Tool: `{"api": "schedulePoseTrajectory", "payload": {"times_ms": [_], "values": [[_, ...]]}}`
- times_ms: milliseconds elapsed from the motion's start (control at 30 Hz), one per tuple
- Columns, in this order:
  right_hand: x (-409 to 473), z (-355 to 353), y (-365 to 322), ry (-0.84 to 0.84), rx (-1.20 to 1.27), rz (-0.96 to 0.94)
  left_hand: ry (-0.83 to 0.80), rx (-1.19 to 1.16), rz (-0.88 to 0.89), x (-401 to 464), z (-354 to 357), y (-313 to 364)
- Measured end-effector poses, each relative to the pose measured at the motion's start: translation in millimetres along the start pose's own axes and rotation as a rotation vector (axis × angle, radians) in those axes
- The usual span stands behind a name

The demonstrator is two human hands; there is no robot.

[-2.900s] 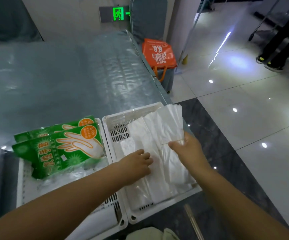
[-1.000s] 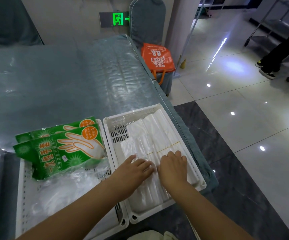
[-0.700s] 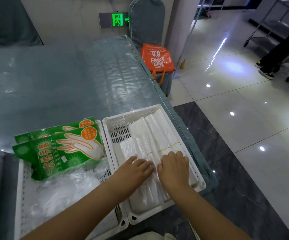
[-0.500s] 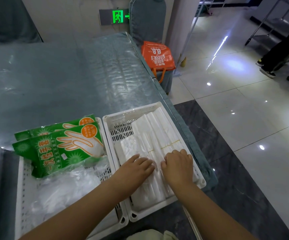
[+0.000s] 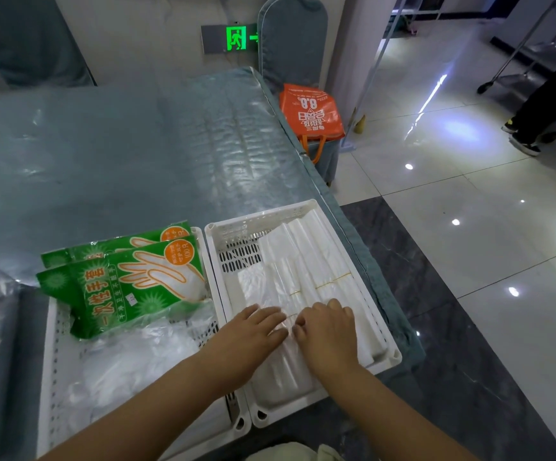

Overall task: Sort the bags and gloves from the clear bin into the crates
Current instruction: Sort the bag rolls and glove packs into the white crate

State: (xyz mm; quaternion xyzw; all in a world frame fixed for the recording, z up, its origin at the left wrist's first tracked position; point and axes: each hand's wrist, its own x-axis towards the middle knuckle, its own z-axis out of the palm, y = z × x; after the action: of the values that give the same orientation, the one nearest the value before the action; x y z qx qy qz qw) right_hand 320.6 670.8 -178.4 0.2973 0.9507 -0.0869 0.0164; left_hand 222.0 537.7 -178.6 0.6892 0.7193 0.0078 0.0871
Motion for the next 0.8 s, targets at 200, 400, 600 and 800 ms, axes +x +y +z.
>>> {"api": "schedulePoseTrajectory", "payload": {"times_ms": [200, 400, 600, 800], "values": [[16.3, -18.9, -0.1, 0.112, 0.116, -0.056, 0.083, -0.125, -0.223, -13.2, -17.9, -3.2], [37.9, -59.4, -48.5, 0.174, 0.242, -0.229, 0.325, -0.08, -0.475, -66.0, -92.8, -21.7], [44.2, -106.8, -149.6, 0.265, 0.338, -0.545, 0.453, 0.028, -0.717, -183.0, -164.8, -32.3], [13.2, -134.3, -273.0, 0.299, 0.373, -0.791, 0.468, 0.045, -1.014, -316.8, -179.8, -35.3]]}}
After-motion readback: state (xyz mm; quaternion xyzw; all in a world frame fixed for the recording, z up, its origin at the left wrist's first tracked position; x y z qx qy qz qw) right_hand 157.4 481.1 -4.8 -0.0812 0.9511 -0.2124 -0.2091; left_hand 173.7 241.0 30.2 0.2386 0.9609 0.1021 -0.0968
